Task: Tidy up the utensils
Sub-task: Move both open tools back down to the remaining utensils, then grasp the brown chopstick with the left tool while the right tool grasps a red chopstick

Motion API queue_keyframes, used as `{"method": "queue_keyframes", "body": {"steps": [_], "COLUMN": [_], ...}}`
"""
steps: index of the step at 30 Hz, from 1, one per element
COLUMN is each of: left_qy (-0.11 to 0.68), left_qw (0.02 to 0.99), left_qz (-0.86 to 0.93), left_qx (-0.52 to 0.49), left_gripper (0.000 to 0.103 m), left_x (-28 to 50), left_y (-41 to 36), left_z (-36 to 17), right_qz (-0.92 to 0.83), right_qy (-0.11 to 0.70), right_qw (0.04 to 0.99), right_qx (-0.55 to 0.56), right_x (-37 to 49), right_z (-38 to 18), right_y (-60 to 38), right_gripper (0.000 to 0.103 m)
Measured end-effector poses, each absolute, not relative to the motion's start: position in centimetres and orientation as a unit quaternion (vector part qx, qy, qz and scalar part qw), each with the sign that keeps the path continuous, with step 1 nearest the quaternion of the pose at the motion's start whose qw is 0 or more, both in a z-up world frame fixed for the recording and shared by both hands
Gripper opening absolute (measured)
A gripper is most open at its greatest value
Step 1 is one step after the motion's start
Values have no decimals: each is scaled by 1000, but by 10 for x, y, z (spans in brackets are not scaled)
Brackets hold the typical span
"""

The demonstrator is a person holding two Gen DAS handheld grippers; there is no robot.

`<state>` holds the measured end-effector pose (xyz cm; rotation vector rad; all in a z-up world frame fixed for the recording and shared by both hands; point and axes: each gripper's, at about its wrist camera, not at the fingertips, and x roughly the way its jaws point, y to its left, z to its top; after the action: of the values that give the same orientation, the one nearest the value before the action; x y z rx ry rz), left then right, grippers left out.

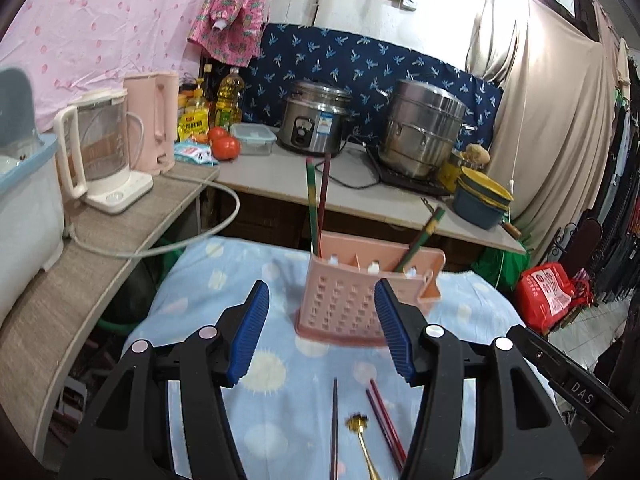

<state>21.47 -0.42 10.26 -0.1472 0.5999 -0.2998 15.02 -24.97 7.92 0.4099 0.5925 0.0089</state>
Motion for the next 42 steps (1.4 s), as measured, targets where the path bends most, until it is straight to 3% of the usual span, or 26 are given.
{"method": "queue_keyframes", "body": {"steps": [17,29,33,42], "left_qy": [409,458,459,461], "left_qw": [897,873,872,870], "left_qz": [-160,-167,-169,-175], "left_qx": [-45,-17,-6,19], "left_gripper": [52,51,45,15], "left_x": [115,79,80,79], "left_y": [-2,-10,-15,-24], "left_z": [-3,-60,-66,-77], "right_qz": [-16,-19,-20,-19], "right_qy": [402,438,440,444], "right_qw": [905,887,886,884], "right_qx": [142,145,147,148], "right_x": [46,13,9,12], "right_z": [-17,-54,-56,-58], "right_y": [-217,-211,-210,-210], "right_gripper": [40,40,40,39]}}
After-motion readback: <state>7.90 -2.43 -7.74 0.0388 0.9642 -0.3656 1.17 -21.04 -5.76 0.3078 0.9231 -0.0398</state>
